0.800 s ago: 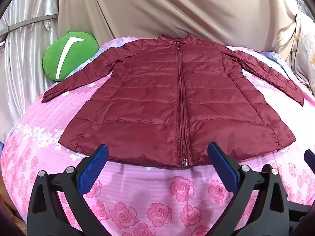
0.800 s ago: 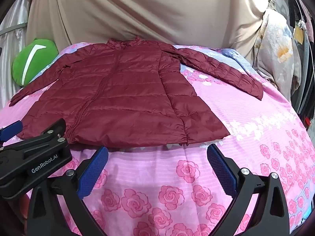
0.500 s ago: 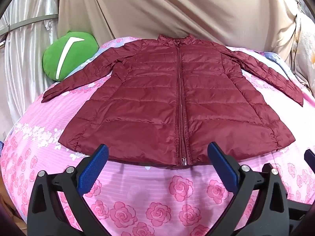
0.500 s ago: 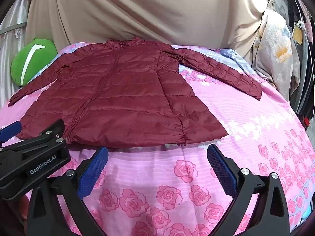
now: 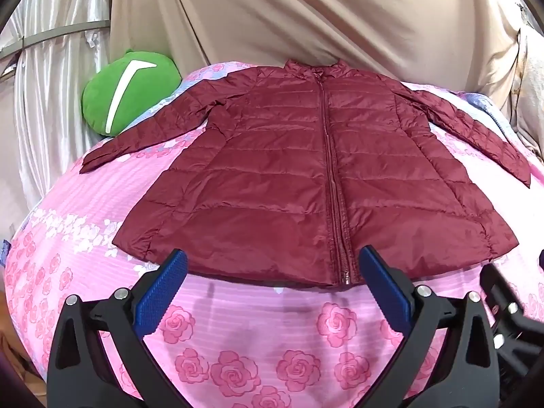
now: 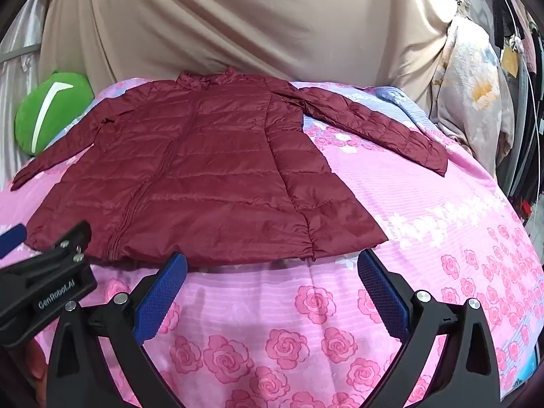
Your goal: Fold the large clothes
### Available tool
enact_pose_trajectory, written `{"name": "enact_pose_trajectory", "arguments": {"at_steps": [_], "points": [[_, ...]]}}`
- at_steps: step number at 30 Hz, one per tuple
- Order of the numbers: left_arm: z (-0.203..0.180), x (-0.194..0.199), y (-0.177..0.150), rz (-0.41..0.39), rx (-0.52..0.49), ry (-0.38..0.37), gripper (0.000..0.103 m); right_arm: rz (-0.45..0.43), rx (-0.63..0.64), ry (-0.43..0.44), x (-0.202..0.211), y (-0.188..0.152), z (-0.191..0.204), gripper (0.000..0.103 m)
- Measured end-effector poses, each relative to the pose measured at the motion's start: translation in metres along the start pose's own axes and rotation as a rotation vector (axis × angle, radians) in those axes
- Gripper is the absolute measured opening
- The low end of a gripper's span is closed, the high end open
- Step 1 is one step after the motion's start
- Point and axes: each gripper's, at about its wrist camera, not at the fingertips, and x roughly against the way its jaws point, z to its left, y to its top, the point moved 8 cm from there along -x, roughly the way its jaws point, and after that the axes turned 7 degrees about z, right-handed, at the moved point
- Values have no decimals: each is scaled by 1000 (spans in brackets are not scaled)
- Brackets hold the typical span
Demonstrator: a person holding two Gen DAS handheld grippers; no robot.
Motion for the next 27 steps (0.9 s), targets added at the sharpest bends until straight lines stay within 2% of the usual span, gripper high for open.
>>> {"name": "enact_pose_trajectory", "arguments": {"at_steps": [27], "points": [[-2,-3,-3,1,-22,6,98,32,-2,24,-9,-4,5,98]]}}
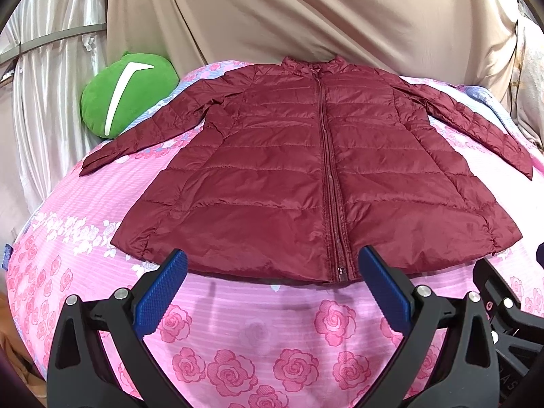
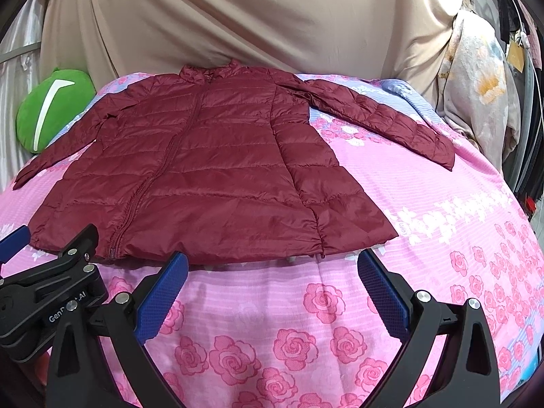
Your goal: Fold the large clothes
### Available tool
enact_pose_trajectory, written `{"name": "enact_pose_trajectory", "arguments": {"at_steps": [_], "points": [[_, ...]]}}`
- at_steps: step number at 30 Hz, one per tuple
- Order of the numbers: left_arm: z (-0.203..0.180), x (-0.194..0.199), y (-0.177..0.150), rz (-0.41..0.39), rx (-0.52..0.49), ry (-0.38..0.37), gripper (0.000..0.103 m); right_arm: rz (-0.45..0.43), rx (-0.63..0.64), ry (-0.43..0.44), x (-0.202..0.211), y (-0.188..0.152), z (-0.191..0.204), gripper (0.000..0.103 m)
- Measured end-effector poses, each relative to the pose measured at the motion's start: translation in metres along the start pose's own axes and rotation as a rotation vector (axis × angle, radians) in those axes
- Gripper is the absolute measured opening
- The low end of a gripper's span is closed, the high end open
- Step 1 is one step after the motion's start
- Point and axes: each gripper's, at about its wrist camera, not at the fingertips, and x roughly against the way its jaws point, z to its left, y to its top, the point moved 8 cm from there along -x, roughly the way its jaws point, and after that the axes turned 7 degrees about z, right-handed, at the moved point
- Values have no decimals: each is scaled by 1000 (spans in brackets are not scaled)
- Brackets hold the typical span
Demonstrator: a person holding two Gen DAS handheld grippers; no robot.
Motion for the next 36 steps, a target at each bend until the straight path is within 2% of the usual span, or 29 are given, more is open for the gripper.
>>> {"name": "enact_pose_trajectory", "arguments": {"at_steps": [36], "points": [[0,-4,-4,13,-1,14,98,16,-9,-3,-3,-4,-5,98]]}}
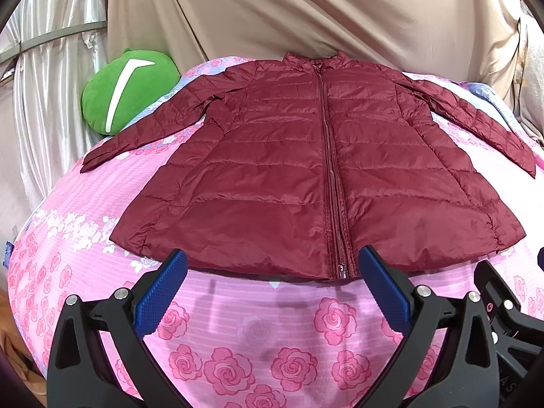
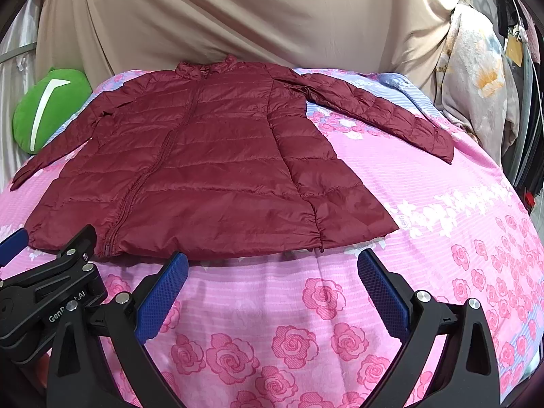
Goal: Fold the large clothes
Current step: 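Grasp the jacket sleeve with the right tool and lift it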
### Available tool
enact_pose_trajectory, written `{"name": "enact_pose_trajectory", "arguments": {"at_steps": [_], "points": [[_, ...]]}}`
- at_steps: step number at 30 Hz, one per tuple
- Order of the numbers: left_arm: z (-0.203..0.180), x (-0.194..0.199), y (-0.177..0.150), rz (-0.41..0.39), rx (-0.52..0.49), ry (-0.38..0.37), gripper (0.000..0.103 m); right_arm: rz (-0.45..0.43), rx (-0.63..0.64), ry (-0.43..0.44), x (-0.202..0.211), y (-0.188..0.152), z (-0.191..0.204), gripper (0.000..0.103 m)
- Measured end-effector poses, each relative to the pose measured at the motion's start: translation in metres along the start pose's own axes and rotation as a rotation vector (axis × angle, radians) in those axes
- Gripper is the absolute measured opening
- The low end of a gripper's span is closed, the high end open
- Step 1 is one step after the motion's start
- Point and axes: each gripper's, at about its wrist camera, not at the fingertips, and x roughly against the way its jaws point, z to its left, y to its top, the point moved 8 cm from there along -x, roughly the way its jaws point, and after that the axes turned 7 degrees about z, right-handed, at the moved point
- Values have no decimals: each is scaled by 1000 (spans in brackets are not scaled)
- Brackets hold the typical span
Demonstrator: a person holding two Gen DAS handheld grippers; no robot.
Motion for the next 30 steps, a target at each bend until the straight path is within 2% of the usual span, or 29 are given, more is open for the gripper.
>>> {"name": "enact_pose_trajectory", "arguments": {"at_steps": [10,13,16,20,24,27,30], "points": [[-1,-1,0,3,-1,2,98,5,9,5,-2,0,2,98],[-2,-2,1,13,-13,-22,98,16,30,29,-5,4,2,98],[5,-3,10,15,-25,-36,98,38,-3,69,-12,16,-22,98],[22,-11,35,13,-51,-45,98,87,-93,84,-32,46,-94,98],[41,-30,60,33,-44,-83,98,112,-230,-6,-76,87,-208,98],[54,-48,79,46,9,-88,98,132,-353,-93,-117,110,-288,98],[62,-64,95,57,73,-114,98,145,-499,-102,-157,127,-353,98]]}}
